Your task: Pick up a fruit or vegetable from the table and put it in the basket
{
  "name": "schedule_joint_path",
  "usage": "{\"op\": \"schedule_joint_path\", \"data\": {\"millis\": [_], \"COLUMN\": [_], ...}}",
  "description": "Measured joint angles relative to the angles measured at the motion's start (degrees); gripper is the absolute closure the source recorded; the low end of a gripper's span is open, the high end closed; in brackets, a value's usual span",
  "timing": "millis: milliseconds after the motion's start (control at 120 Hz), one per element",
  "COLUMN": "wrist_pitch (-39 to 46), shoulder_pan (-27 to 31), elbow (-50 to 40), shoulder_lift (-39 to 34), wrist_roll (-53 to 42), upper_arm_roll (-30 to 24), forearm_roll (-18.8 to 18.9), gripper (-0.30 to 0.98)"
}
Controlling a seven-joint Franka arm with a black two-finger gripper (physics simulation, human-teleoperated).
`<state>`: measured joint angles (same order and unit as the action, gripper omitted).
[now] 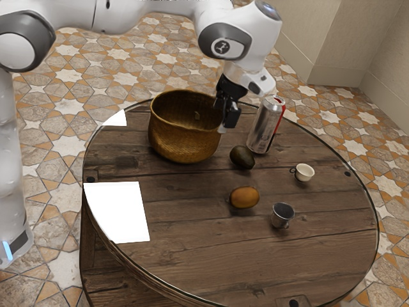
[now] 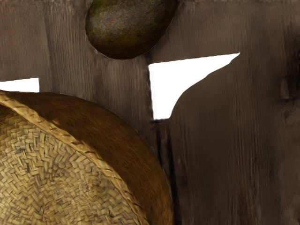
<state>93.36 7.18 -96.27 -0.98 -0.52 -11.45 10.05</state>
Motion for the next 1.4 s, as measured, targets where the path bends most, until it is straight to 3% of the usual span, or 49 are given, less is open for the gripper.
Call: {"op": "schedule_joint_path", "data": {"millis": [342,550,1108,1400], "wrist_pitch": [9.0,12.3,17.1,19.8], "shoulder_pan": [-3.7,-0.7,-2.1,-2.1], "elbow": [-1.1,-2.7,-7.0,-7.7], "shoulder_lift": [3.0,4.2,6.2,7.6], "wrist_roll": [0.4,0.5,0.7,-0.7], "upper_arm_roll": [-0.4,-3.0,-6.1,-6.1], "forearm_roll": [-6.2,-9.2,-14.2,-14.4], "gripper": [0.0,0.0,0.0,0.0]}}
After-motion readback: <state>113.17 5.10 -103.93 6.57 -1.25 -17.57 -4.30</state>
